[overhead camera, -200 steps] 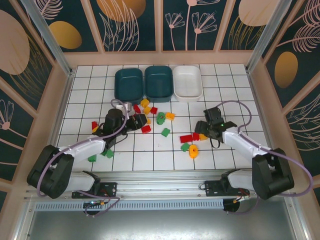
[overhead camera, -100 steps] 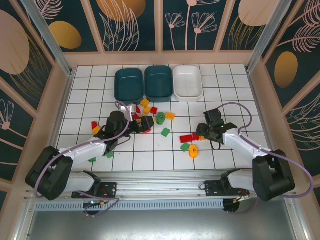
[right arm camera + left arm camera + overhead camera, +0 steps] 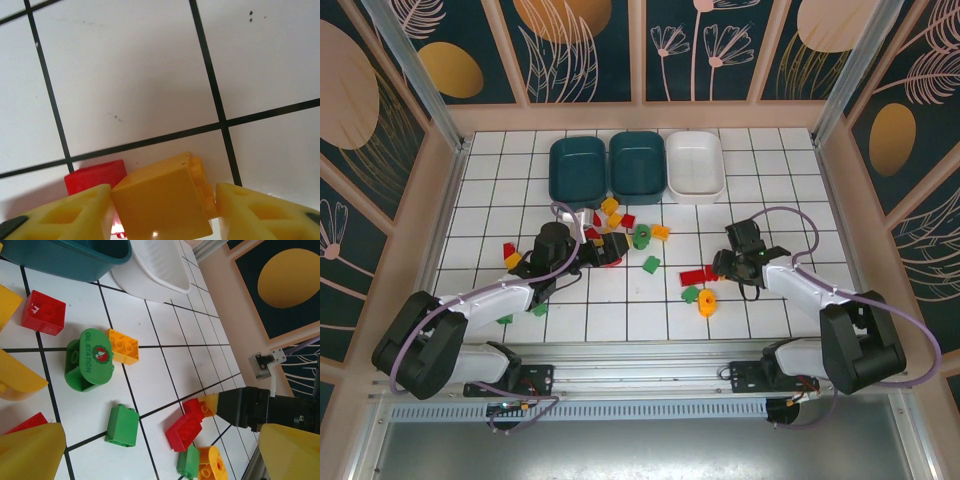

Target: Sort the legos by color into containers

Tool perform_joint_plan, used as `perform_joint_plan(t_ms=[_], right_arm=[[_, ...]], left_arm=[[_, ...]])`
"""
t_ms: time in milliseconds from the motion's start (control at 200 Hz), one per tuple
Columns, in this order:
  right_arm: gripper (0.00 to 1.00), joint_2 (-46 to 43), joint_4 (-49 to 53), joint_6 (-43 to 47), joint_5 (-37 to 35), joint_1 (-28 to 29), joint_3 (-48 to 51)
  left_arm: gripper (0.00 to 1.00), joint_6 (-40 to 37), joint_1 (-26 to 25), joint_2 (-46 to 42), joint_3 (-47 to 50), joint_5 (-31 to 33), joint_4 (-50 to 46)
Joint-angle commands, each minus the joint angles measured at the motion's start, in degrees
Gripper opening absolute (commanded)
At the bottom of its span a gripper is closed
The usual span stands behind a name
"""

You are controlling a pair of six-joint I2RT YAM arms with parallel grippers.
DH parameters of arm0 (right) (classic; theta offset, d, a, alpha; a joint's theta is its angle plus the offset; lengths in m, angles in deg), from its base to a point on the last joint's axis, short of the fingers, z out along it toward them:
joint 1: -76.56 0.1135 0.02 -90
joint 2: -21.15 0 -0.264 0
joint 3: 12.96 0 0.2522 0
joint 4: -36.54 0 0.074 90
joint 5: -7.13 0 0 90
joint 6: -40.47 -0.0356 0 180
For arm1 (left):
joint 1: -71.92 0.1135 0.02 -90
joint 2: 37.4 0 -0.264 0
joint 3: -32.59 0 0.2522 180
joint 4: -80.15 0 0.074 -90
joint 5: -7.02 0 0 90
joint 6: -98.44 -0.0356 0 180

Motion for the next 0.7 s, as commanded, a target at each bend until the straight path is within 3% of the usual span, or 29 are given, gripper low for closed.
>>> perform_joint_plan(t_ms=[0, 210, 440, 696], right_arm=[[0.48, 1.2, -0.9, 0.1, -2.5, 0.1, 1.1], [0.35, 0.8, -1.9, 0.0, -2.8, -0.4, 0.8], [0.34, -1.6, -2.7, 0.6, -4.5, -0.4, -1.0], [0.33, 1.6, -5.1, 3.2, -6.8, -0.4, -8.4]], left_arm=[[0.99, 0.3, -0.3, -0.1, -1.3, -0.4, 1.2], [0.99, -0.3, -0.3, 0.1, -2.0, 0.0, 0.1], [0.99, -1.2, -0.3, 1.0, -3.2, 0.4, -1.0], [0.98, -1.4, -0.3, 2.4, -4.6, 2.2, -2.3]])
